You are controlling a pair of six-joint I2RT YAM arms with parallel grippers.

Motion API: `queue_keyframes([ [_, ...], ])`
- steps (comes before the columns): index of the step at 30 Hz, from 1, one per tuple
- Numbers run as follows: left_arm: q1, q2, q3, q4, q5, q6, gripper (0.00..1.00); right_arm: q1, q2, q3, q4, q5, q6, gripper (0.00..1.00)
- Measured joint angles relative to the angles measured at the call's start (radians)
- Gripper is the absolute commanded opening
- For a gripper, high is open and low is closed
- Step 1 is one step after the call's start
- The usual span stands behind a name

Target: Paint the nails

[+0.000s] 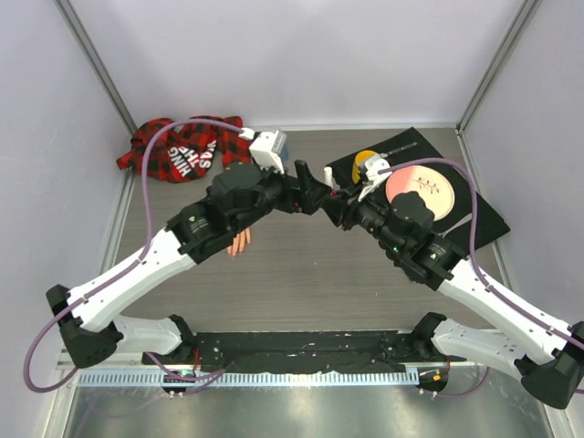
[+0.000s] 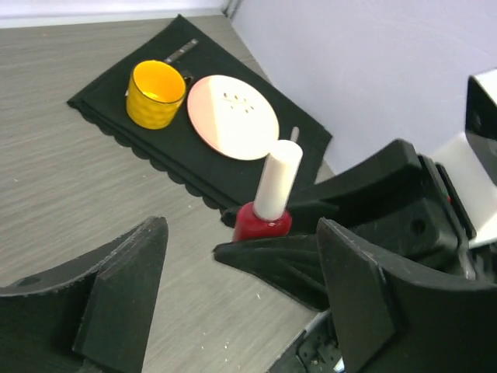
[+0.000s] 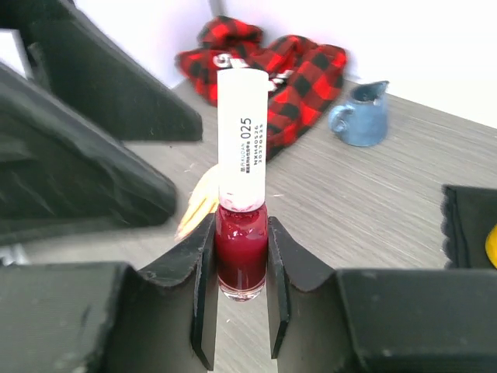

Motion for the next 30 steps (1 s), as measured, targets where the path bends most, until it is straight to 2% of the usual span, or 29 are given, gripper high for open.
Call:
queue_keyframes([
  [7,0.093,-0.164,-0.126,0.083,0.258,-0.044,0.85,-0.074,-0.065,-0.06,0.017,-0.317,0.059,0.01],
  [12,0.127,-0.217,-0.195,0.162,0.426,-0.084,0.82,-0.119,-0.069,-0.072,0.029,-0.556,0.129,0.01],
  [19,0.144,-0.215,-0.241,0.201,0.517,-0.137,0.79,-0.143,-0.079,-0.089,0.093,-0.764,0.224,0.01],
  [25,0.15,-0.183,-0.24,0.242,0.577,-0.166,0.67,-0.158,-0.079,-0.09,0.126,-0.822,0.259,0.01],
  [26,0.15,-0.173,-0.236,0.246,0.589,-0.17,0.59,-0.16,-0.077,-0.09,0.131,-0.826,0.262,0.01],
  [28,0.15,-0.148,-0.229,0.252,0.609,-0.176,0.48,-0.161,-0.07,-0.09,0.138,-0.827,0.267,0.01],
  [29,0.15,-0.134,-0.224,0.255,0.619,-0.177,0.34,-0.161,-0.062,-0.09,0.14,-0.824,0.267,0.01],
  [30,0.15,-0.122,-0.218,0.255,0.624,-0.177,0.26,-0.161,-0.055,-0.09,0.139,-0.819,0.266,0.01],
])
